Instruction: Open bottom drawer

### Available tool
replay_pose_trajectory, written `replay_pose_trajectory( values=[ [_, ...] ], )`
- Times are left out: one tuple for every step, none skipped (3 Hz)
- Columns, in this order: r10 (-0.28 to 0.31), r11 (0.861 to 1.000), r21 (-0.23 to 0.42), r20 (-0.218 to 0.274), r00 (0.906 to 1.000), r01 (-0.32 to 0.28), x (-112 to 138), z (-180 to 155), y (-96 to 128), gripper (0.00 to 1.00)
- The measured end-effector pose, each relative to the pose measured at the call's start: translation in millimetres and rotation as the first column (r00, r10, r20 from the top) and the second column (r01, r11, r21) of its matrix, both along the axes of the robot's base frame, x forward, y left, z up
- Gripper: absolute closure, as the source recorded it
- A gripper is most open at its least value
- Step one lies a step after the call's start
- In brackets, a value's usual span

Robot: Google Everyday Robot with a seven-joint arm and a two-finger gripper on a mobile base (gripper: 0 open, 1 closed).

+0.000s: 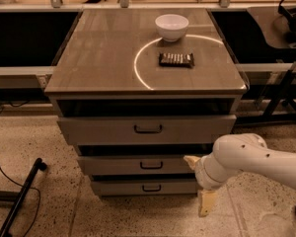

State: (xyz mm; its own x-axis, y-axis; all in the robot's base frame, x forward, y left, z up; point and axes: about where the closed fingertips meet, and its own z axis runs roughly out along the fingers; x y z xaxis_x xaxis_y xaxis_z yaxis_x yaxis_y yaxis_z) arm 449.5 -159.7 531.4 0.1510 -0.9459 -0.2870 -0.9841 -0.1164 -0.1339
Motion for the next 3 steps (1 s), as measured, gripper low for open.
replay_pose_trajectory(
  values=[
    [0.040, 0.998, 0.048, -0.039, 0.9984, -0.038, 9.3, -76.5, 12.2, 0.00],
    [0.040, 0.998, 0.048, -0.039, 0.9984, -0.039, 9.3, -76.5, 12.2, 0.00],
    [0.052, 0.998, 0.033, -0.050, 0.9974, -0.050, 8.9, -107.8, 10.7, 0.00]
  ],
)
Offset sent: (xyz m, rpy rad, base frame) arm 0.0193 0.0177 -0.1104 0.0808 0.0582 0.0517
